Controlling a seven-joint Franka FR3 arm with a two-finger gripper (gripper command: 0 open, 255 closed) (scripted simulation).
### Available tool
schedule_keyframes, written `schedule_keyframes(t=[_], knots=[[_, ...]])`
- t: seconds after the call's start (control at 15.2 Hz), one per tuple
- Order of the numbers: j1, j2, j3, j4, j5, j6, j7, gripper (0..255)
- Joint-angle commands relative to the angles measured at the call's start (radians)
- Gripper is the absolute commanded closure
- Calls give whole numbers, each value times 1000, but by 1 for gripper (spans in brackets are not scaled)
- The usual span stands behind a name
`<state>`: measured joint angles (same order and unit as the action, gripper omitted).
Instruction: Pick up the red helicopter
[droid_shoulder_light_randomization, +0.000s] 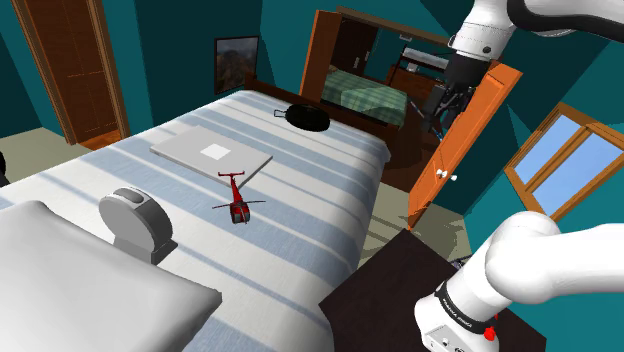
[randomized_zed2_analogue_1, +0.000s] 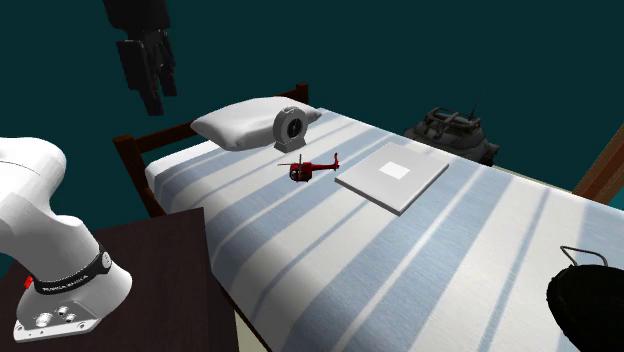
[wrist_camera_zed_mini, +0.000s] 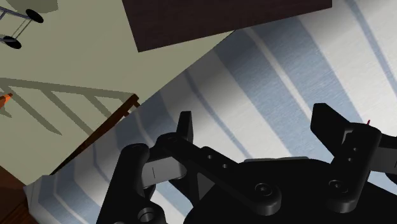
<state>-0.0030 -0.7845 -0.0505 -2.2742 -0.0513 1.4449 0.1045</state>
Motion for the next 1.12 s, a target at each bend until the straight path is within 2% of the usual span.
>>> schedule_keyframes(t=[0.0,0.53,1.06], knots=[[0,0,0,0,0,0,0,0],[37,133,81,-101,51,260,88,0],[67,346,162,-113,74,513,174,0]])
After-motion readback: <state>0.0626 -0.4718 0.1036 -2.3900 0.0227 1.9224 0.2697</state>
